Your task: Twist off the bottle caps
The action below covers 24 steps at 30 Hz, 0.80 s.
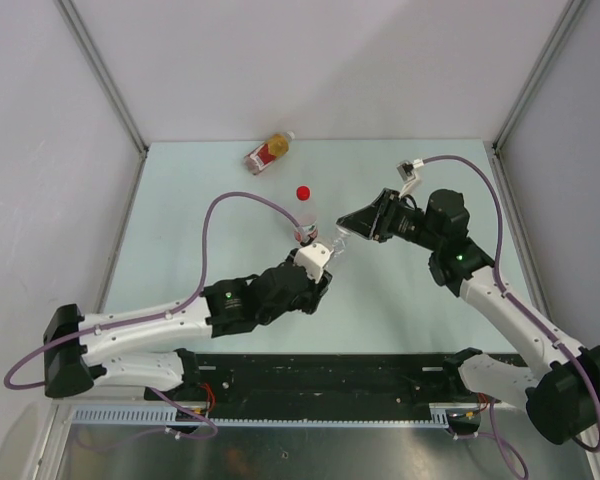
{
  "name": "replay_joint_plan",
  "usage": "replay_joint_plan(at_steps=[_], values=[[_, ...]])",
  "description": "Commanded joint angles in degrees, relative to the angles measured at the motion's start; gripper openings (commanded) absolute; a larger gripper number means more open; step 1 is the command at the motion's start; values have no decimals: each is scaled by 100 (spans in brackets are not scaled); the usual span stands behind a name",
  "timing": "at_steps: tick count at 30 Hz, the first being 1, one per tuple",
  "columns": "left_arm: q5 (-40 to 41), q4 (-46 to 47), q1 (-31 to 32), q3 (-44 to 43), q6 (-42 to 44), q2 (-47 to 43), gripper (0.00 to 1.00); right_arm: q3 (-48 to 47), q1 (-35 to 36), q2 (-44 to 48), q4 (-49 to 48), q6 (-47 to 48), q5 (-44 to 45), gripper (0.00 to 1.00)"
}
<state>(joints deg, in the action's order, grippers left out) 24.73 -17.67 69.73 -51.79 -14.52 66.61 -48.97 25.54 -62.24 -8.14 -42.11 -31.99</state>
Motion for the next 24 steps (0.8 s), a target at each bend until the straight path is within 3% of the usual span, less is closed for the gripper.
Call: replay_joint_plan(at_steps=[1,6,13,24], values=[[-722,1006,41,251,179,-564,0,-256,48,244,-449,358,-804,0],[-1596,1744,7,702,344,-1069,0,-145,60,305,-1104,290,-1587,0],[-3550,3163,-214,1448,257,-1752,0,14,141,482,-1761,299,-2266,0],[-6644,4808,-320,1638,4,-1773,0,248,575,1014,-2476,630,-3249,0]])
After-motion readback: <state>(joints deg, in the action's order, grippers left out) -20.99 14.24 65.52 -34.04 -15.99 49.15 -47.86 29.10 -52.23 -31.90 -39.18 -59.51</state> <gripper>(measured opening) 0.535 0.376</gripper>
